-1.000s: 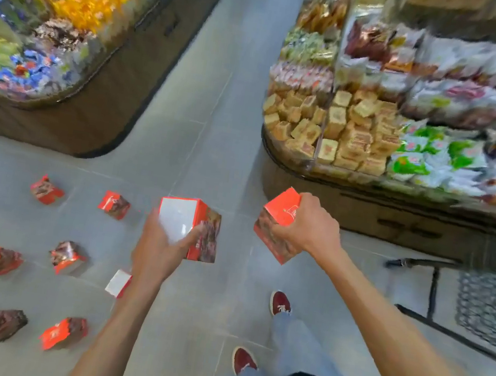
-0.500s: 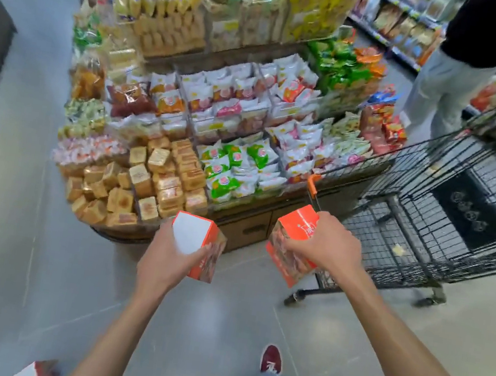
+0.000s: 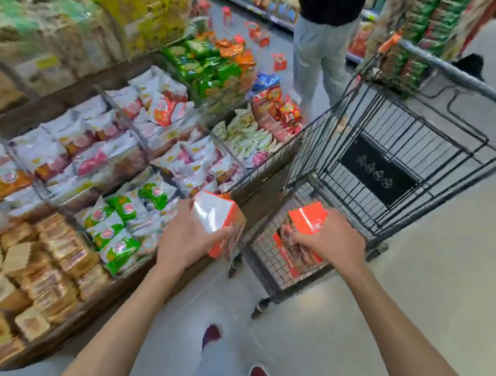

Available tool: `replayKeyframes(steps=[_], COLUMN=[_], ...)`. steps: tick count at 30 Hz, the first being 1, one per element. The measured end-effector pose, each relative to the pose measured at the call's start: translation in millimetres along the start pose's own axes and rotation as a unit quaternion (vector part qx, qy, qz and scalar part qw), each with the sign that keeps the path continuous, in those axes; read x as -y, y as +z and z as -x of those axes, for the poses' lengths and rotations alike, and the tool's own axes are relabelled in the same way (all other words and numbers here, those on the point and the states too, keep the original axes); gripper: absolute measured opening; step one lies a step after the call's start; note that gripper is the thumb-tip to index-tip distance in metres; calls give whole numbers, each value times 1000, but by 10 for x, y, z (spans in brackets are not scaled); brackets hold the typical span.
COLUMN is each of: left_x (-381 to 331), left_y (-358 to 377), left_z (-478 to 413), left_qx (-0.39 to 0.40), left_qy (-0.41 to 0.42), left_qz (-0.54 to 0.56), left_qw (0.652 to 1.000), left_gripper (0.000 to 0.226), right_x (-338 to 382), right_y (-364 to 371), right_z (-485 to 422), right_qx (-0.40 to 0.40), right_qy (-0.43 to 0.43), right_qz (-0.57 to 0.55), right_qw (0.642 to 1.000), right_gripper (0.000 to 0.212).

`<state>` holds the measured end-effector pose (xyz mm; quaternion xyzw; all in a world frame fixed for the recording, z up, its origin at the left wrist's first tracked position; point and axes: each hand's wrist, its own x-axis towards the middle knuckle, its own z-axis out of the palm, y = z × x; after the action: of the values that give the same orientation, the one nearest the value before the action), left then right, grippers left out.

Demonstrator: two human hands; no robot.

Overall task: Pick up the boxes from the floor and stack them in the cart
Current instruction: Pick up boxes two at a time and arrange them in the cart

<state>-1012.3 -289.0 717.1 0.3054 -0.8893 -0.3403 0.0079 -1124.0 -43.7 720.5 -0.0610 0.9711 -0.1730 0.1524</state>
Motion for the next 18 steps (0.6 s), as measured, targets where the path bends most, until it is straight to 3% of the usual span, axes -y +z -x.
replayKeyframes(steps=[9, 13, 16, 18], left_x=[-755, -1122, -1372, -1544], left_y=[721, 1070, 1409, 1649], left_z=[-1378, -1939, -2305, -2527], left_qx=[144, 207, 234, 247], left_qy=[111, 161, 176, 175], left_qz=[-47, -91, -117, -131], left_qw=[982, 961, 949, 944], left_gripper=[90, 84, 83, 84], right_x=[-227, -331, -465, -574], right_y=[13, 84, 138, 178], right_z=[-846, -1251, -1530, -1725], right_qx=[-25, -36, -41, -44], right_qy=[159, 233, 286, 321], right_qz=[-92, -104, -131, -144], right_qw=[983, 966, 948, 935], right_gripper=[55, 75, 71, 81])
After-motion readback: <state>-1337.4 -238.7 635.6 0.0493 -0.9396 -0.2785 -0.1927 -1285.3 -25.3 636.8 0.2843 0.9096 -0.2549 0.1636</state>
